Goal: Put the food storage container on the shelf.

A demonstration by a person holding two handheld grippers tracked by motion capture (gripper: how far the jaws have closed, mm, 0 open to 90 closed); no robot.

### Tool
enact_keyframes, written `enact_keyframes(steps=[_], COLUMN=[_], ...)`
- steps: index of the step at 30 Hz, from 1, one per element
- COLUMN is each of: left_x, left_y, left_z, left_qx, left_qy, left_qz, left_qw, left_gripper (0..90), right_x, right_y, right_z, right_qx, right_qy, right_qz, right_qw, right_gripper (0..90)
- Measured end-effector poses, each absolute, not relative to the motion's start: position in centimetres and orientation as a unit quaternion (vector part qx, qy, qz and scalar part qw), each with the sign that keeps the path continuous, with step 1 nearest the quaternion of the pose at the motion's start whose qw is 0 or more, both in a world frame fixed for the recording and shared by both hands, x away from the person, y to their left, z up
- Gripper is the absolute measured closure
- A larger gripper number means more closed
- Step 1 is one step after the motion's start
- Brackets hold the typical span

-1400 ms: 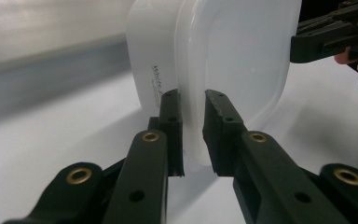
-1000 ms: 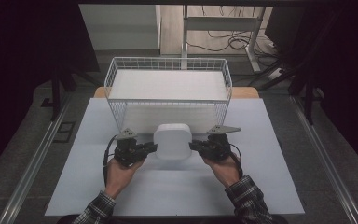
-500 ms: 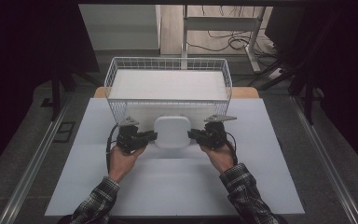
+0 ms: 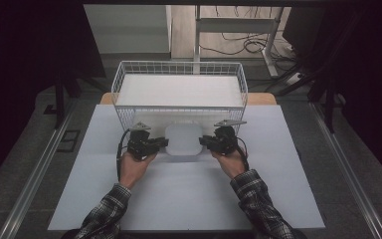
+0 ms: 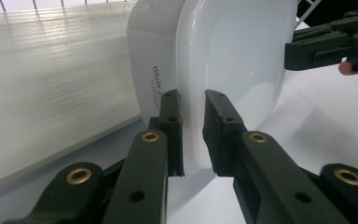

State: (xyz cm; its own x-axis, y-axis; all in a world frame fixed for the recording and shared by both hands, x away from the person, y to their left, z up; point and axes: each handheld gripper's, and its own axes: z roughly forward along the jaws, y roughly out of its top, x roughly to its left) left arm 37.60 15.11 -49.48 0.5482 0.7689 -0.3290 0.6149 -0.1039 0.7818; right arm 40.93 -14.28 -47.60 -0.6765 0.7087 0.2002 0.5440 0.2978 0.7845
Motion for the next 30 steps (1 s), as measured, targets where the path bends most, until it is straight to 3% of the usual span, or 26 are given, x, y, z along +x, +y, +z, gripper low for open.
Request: enact_keyframes(steps=[14, 19, 30], left_x=[39.0, 39.3, 40.2], left_y=[15.4, 14.9, 14.3], left_z=[-49.7, -49.5, -48.9], left_qx=[0.734, 0.736, 0.738], left_qy=[0.456, 0.446, 0.446], left_qz=[0.091, 0.133, 0.185], left_qw=[0.495, 0.492, 0.471], left_gripper=[71.2, 65.9, 63.5], right_x=[41.8, 42.3, 42.9], right_y=[-13.6, -13.4, -13.3], right_z=[-47.4, -47.5, -47.1], right_qx=[0.389, 0.396, 0.406], right_qy=[0.795, 0.789, 0.775], right_qz=[0.453, 0.455, 0.458], right_qw=[0.111, 0.116, 0.158], right_gripper=[68.9, 64.2, 73.0])
